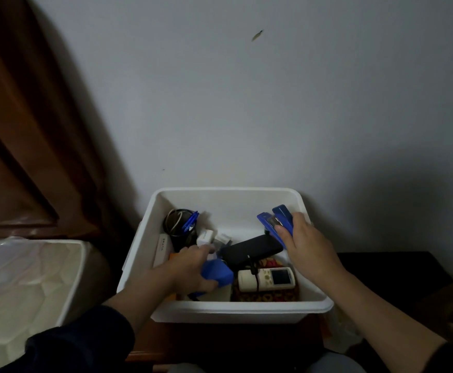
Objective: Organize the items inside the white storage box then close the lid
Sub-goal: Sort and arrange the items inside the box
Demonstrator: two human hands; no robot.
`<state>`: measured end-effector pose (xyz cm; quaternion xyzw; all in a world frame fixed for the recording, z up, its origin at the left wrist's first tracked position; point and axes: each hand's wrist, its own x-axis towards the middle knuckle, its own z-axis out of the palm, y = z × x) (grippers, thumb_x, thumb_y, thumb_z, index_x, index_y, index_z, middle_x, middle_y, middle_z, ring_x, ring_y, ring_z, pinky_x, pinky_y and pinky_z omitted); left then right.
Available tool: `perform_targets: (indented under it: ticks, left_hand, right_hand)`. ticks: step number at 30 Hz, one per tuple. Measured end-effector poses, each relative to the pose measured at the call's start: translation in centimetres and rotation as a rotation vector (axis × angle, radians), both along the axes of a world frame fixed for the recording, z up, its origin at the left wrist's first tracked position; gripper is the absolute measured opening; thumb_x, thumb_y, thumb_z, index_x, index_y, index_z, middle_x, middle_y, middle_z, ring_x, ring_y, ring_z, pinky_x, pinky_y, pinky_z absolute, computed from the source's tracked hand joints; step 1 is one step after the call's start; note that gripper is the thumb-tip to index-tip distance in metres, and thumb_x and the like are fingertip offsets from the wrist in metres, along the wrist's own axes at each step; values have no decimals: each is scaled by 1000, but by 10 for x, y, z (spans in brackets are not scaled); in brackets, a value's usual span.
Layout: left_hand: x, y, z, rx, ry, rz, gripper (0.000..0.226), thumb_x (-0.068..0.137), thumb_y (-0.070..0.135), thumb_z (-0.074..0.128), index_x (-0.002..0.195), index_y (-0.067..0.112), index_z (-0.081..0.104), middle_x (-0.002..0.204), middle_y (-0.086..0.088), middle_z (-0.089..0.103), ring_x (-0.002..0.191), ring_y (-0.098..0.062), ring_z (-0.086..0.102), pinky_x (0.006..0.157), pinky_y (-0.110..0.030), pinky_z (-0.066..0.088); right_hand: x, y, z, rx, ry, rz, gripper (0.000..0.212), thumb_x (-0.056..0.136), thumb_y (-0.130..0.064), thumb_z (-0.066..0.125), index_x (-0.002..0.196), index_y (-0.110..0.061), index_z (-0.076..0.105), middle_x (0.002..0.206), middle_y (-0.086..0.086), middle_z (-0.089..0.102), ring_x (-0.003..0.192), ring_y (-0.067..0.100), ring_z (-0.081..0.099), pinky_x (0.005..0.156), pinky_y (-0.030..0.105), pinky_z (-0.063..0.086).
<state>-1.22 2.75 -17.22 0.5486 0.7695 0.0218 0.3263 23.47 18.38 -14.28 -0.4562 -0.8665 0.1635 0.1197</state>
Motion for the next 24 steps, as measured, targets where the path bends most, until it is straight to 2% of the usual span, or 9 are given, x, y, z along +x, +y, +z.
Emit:
perform_targets:
  ticks: [5,7,10,12,14,16,17,19,24]
  left_hand:
    - [-4,-16,11,246,-8,90,87,85,52,82,158,24,43,138,-1,49,130,-20,48,115,-39,44]
    - [-4,-23,19,377,-96,201,83,84,44,86,155,21,48,135,2,51,124,-14,54,109,-31,48]
    - [-1,-32,30,532,-446,471,65,82,24,91,139,23,58,121,6,67,103,-5,71,79,-15,58]
    - [0,-36,34,622,-621,639,52,82,16,91,127,21,67,109,0,76,95,-5,75,71,-19,60]
    - [0,-39,41,684,-796,755,48,84,14,87,127,17,68,112,-7,78,96,-18,78,74,-30,63]
    - [0,-40,50,722,-921,839,50,84,16,86,127,15,63,116,-14,77,101,-29,78,77,-39,63]
    - [0,-40,54,744,-953,872,52,80,19,89,124,15,61,115,-15,77,101,-31,77,75,-40,62]
    - [6,-41,66,785,-978,911,64,66,34,94,117,16,60,110,-15,78,95,-28,78,69,-40,62]
    - [22,-46,81,788,-1084,976,68,63,43,94,121,18,68,104,-11,79,87,-26,79,64,-40,63]
  right_hand:
    - [-1,-2,1,19,-30,13,28,109,-51,39,117,-25,45,95,-7,59,74,6,58,61,22,46]
    - [-1,-3,0,63,-59,32,25,109,-51,37,113,-27,44,91,-10,59,72,6,59,79,31,56]
    - [-1,-3,0,133,-136,43,26,109,-52,30,105,-29,42,80,-9,62,72,8,64,124,48,30]
    - [-2,-4,2,186,-147,36,30,109,-52,27,103,-28,44,74,-7,61,70,8,65,130,51,16]
    - [-4,-7,4,209,-82,11,36,107,-54,26,101,-24,46,71,-6,59,67,11,64,131,50,16]
    - [-10,-13,9,86,125,-31,44,103,-59,28,101,-20,49,80,-1,60,71,14,61,118,49,43]
    - [-15,-18,15,-28,261,-54,44,103,-59,31,102,-20,50,87,2,62,74,14,63,96,45,58]
    - [-27,-29,26,-216,464,-67,34,108,-52,37,106,-21,50,91,4,66,71,9,69,63,30,60]
    - [-58,-55,62,-476,767,-45,27,111,-44,42,117,-18,47,102,11,65,71,22,71,58,34,64]
